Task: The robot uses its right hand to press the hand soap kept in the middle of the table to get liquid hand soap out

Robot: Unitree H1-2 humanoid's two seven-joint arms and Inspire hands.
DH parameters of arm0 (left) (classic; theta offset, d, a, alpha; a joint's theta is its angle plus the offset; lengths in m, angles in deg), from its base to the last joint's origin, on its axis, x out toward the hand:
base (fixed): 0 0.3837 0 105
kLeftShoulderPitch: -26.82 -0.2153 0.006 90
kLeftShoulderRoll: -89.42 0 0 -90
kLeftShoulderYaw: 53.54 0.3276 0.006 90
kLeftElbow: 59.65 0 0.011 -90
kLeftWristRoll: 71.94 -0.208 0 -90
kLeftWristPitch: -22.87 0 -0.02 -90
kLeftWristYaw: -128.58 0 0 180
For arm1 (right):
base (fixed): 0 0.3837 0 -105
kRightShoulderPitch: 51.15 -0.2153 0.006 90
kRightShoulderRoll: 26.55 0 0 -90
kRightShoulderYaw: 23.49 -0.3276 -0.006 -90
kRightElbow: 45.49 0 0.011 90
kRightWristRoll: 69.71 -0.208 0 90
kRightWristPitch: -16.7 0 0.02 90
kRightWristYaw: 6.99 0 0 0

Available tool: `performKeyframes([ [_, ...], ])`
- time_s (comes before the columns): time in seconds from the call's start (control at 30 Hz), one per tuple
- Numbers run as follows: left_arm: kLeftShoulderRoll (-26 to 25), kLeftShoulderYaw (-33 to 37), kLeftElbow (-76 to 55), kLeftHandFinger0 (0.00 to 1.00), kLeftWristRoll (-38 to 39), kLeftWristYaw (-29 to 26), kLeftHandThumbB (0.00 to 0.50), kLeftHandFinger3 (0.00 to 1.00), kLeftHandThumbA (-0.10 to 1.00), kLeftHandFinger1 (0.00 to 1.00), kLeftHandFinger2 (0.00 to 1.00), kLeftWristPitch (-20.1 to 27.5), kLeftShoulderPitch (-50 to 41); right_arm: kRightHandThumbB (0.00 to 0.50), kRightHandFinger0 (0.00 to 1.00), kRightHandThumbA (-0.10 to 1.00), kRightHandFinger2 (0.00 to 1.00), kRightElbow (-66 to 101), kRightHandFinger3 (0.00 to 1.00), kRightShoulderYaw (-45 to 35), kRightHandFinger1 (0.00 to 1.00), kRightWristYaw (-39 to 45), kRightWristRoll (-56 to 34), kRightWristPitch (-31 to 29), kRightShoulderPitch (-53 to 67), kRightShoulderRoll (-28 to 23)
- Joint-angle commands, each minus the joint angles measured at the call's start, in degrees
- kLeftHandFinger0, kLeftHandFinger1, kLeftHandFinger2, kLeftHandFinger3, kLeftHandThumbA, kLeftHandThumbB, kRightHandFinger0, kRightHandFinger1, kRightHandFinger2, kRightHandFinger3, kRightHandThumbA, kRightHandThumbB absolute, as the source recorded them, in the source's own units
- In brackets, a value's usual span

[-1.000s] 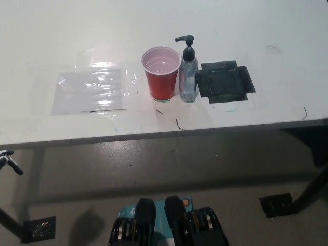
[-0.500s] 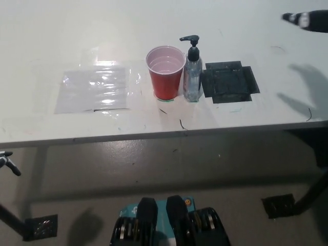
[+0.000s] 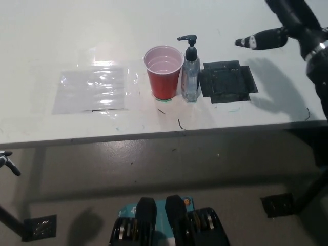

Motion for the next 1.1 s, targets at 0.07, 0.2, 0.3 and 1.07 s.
performKeyframes([
  [0.07, -0.41, -1.48, -1.64, 1.0, -2.09, 1.76, 0.125, 0.87, 1.0, 1.0, 1.0, -1.07, 1.26, 0.457, 1.0, 1.0, 1.0, -1.42, 1.0, 1.06, 1.0, 1.31, 1.23, -3.26, -5.17, 3.16],
  [0.2, -0.27, -1.65, -1.75, 1.0, -3.03, 2.54, 0.134, 0.82, 1.0, 1.0, 1.0, -1.07, 1.26, 0.424, 1.0, 1.0, 1.0, -2.15, 1.0, 2.83, 1.0, 1.76, 2.88, -3.14, -5.97, 5.52],
  [0.3, -0.07, -1.76, -1.73, 1.0, -3.87, 3.06, 0.151, 0.8, 1.0, 1.0, 1.0, -1.07, 1.46, 0.405, 1.0, 1.0, 1.0, -4.36, 1.0, 4.61, 1.0, 1.1, 4.78, -4.61, -7.02, 6.84],
  [1.07, 1.21, -3.23, -1.76, 1.0, -5.85, 5.9, 0.154, 0.83, 1.0, 1.0, 1.0, -1.07, 2.54, 0.389, 1.0, 1.0, 1.0, -20.57, 1.0, 8.18, 1.0, -0.61, 7.49, -13.42, -7.36, 9.79],
])
